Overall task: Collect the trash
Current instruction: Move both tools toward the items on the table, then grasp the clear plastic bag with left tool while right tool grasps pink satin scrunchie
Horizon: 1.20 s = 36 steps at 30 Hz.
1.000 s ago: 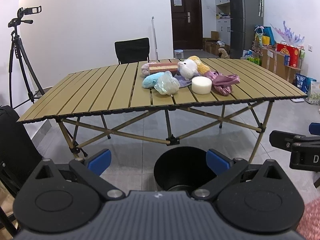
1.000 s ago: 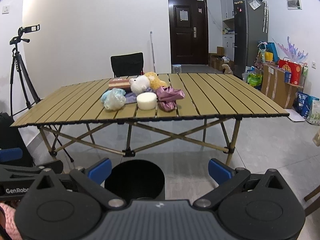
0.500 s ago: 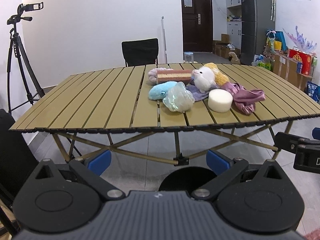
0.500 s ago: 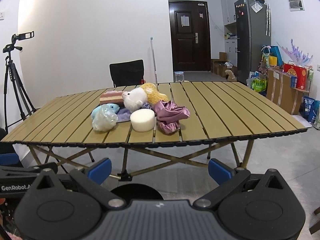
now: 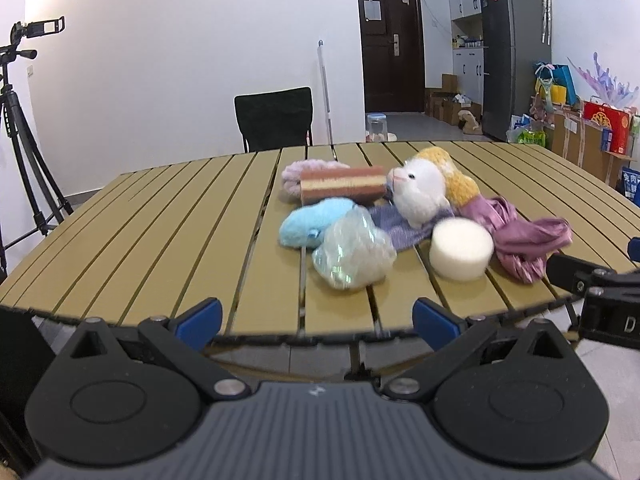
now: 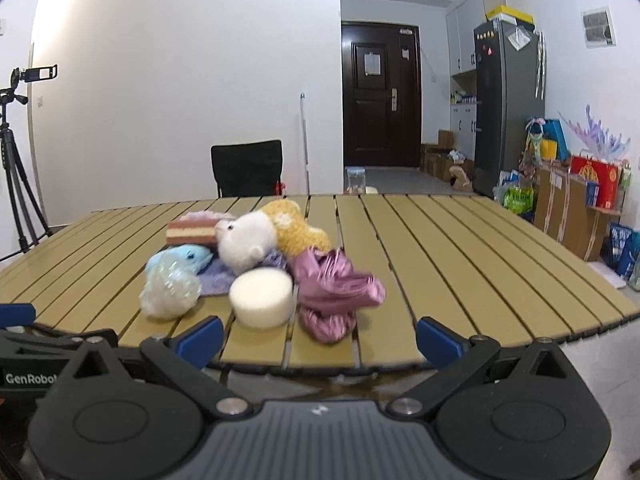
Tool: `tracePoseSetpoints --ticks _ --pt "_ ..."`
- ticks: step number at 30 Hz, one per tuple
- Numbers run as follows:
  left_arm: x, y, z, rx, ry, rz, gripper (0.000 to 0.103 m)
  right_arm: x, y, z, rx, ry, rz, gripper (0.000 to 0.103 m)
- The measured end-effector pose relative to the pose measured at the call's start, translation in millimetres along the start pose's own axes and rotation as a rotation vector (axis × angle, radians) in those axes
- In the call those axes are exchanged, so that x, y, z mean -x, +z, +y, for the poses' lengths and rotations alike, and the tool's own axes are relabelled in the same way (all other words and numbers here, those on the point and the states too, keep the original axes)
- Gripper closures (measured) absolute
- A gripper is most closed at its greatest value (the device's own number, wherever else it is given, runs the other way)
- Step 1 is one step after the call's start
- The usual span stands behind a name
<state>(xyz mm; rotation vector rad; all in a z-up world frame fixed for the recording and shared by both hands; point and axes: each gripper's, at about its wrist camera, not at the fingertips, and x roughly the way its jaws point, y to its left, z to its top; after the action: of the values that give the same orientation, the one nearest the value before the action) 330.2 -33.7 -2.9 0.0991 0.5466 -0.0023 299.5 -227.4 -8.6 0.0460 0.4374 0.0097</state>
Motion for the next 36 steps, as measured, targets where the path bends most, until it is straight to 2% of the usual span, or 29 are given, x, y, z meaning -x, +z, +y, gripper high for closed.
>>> tracePoseSetpoints --ticks 8,14,21,23,26,28,30,36 --pt "-44.5 15.6 -3.1 0.034 0.002 0.026 0.000 -42.9 -4.4 -10.7 -0.018 -0.020 -0.042 0.000" --pt "-77.7 17.9 -11.9 0.045 -0.007 0.054 0.000 -61.2 -10.0 -20.8 -0.051 -0.032 -0.038 0.000" --pt "-100.9 23.8 -26.2 0.044 0.012 0.030 0.002 -76.5 -6.4 -26.6 -0.063 -0.057 -0.029 0.000" --pt "-106.8 24.2 -28.1 0.052 0.012 0.032 0.008 -81.8 -6.0 -28.9 -0.065 -0.061 -0.020 0.000" --pt "-114.4 24.6 -29.9 0.049 0.022 0.036 0.024 -89.5 -6.2 -31.0 -0.069 -0.063 -0.010 0.000" --pt "-118.1 25.2 -29.2 0.053 0.013 0.042 0.044 -94.0 -6.2 -30.8 -0.069 -0.056 -0.005 0.000" --pt "-119.5 24.8 -28.5 0.052 -0.010 0.040 0.055 -98.1 -5.7 -29.5 -0.065 -0.055 -0.002 0.000" --pt "-111.2 26.3 -23.0 0.058 -0.013 -0.015 0.059 -110.3 -2.5 -26.1 -0.087 -0.050 0.007 0.001"
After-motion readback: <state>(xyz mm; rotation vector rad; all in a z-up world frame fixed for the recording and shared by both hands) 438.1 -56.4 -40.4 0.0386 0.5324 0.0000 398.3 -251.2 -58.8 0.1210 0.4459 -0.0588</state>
